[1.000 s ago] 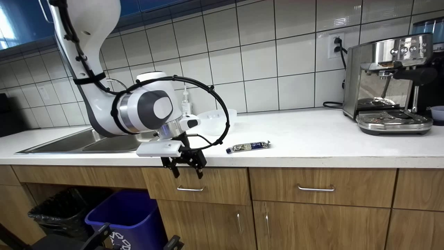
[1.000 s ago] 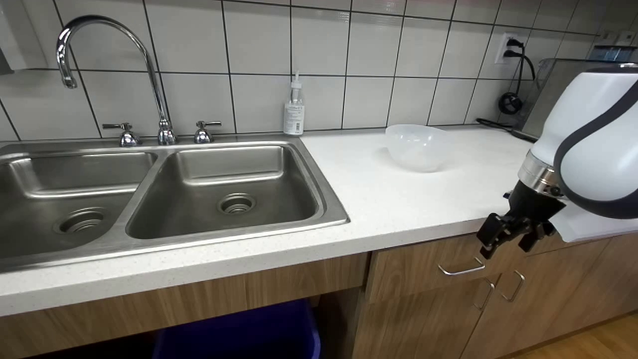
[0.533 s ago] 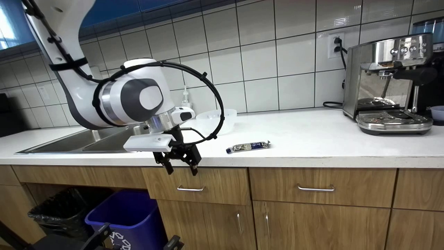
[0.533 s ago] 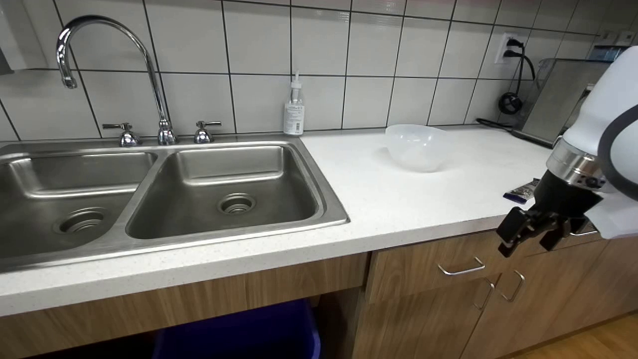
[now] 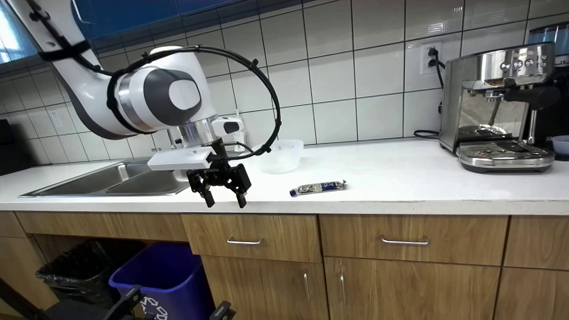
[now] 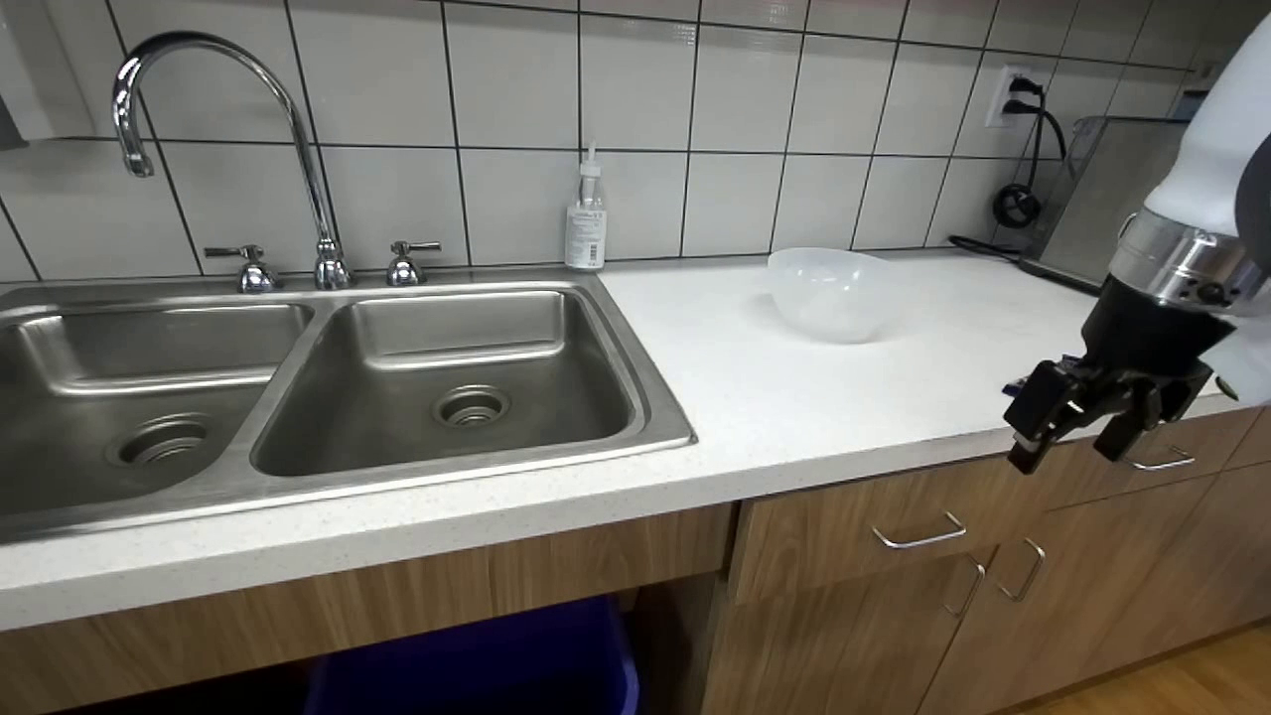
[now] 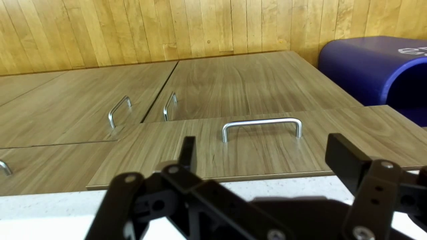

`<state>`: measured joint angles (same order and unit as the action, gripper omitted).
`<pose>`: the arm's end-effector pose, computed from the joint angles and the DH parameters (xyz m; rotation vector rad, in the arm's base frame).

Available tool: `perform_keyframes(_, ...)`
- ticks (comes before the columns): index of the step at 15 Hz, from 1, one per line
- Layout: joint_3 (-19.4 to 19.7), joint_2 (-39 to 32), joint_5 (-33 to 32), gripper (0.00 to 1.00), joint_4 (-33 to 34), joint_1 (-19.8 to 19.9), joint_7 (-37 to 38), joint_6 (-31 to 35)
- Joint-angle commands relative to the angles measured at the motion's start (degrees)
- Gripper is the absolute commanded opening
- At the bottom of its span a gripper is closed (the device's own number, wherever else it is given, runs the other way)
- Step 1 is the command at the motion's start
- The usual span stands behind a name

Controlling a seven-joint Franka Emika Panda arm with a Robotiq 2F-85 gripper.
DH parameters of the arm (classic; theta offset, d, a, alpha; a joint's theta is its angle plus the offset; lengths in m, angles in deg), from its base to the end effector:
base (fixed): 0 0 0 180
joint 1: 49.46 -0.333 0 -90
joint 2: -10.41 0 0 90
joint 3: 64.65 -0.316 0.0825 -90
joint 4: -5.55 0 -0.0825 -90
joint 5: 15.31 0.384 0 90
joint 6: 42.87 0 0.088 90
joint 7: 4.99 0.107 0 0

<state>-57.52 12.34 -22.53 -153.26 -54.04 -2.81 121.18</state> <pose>0.3986 -0.0104 0.2354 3.0967 0.0562 0.1935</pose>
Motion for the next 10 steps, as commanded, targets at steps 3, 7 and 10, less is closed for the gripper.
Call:
perform_keyframes(3,-4.78,9.22,-1.23,1.00,-0.46,2.86,3.01,-9.84)
perform_keyframes(7,-6.79,13.90,-0.08,1.00,-0.57,2.82,3.23,-14.18)
perform_keyframes(10,-7.62,16.79,0.95,1.00,-0.39,2.47,2.75,-17.90)
